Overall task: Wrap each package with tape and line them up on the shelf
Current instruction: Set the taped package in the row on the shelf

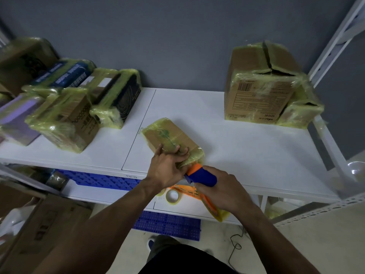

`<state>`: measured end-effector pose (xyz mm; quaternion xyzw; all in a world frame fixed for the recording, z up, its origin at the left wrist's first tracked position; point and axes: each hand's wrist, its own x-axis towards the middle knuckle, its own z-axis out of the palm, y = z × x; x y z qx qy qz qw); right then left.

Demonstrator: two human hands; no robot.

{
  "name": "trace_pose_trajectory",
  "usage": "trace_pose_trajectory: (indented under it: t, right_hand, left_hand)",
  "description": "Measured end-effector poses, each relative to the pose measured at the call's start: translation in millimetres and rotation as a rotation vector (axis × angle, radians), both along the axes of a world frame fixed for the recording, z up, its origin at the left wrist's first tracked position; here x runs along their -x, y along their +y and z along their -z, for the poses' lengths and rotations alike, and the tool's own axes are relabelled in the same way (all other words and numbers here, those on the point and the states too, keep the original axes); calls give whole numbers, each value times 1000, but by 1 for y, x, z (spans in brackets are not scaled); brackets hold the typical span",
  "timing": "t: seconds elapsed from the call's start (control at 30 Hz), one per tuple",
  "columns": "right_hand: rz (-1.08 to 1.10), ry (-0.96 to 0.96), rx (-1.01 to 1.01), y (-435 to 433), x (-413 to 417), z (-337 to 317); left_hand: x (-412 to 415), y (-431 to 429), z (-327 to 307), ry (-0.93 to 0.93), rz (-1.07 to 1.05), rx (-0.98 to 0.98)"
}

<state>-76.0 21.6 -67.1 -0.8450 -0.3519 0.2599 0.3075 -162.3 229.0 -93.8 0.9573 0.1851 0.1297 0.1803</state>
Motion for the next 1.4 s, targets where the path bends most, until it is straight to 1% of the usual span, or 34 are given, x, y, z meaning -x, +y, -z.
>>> trace_pose_trajectory:
  t: [0.13,0.27,0.47,0.57,0.67,0.73,0.8,0.87,1.03,1.2,1.27,1.4]
  right_hand:
    - [-22,-104,20,-1,4,-1]
    - [-7,-119,18,-3,7,-1]
    - [28,-57,-57,-13,5,-5]
    - [23,-64,-39,-20,4,-8]
    - [42,-16,-85,-27,4,-6]
    - [69,9,-130,-32,3,-5]
    - [146,64,-157,-38,-1,-5]
    - [204,126,-185,-44,-7,-9]
    - [163,165,-287,-50,-22,-23]
    - [211,199,-351,-43,-39,-22]
    - [222,214,-358,-41,-42,-15]
    - [232,233,-333,-41,-46,-10]
  left_hand:
    - [-1,1,1,-14,6,-12]
    - [0,-1,3,-39,10,-29]
    - [1,-3,4,-200,-35,-30]
    - [-2,-3,0,-277,-31,10]
    - [-7,5,-9,-265,-14,83]
    - [-6,7,-9,-253,10,65]
    - [-3,3,-1,-227,31,17]
    - [0,-4,11,-216,32,37]
    - [1,-8,22,-250,-28,140]
    - [-4,-14,27,-214,20,184]
    - [-4,-15,30,-223,20,200]
    - [-6,-13,37,-298,37,211]
